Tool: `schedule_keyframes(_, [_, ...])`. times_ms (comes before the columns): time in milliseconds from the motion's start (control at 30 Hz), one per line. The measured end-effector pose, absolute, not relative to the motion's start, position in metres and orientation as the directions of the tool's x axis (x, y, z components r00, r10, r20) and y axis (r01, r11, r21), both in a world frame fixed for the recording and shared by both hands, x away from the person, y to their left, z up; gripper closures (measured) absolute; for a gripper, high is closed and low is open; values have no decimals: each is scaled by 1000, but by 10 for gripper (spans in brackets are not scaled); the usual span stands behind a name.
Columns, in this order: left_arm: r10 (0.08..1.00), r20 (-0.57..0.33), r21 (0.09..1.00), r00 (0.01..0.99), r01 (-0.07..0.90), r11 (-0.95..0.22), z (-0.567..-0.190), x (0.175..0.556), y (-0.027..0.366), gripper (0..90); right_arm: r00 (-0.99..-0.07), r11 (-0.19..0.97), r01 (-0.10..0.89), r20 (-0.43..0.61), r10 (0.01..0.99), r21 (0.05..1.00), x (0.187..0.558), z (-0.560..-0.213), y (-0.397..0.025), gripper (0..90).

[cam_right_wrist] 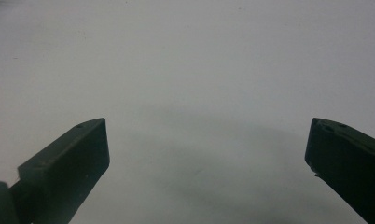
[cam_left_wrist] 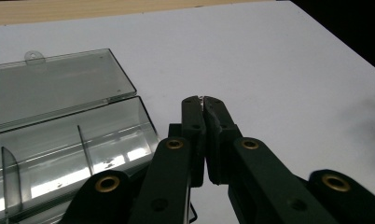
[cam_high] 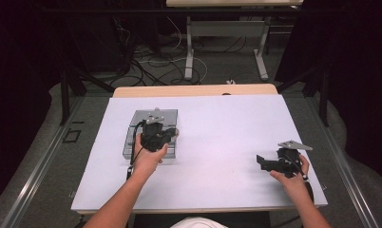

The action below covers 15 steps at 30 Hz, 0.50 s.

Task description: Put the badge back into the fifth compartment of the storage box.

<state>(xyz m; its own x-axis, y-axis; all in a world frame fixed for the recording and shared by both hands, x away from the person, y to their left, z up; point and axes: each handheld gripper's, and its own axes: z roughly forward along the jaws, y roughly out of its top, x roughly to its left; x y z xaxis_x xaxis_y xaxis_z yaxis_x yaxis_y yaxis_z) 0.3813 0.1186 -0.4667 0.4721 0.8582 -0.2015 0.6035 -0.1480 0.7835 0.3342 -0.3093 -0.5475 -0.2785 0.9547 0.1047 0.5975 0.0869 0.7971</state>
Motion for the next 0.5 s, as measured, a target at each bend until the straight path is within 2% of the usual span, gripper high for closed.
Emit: schedule_keyframes(500, [885, -226, 777, 407, 623, -88, -470, 386, 146, 883, -274, 86, 600, 103, 956, 795, 334, -548, -309, 0])
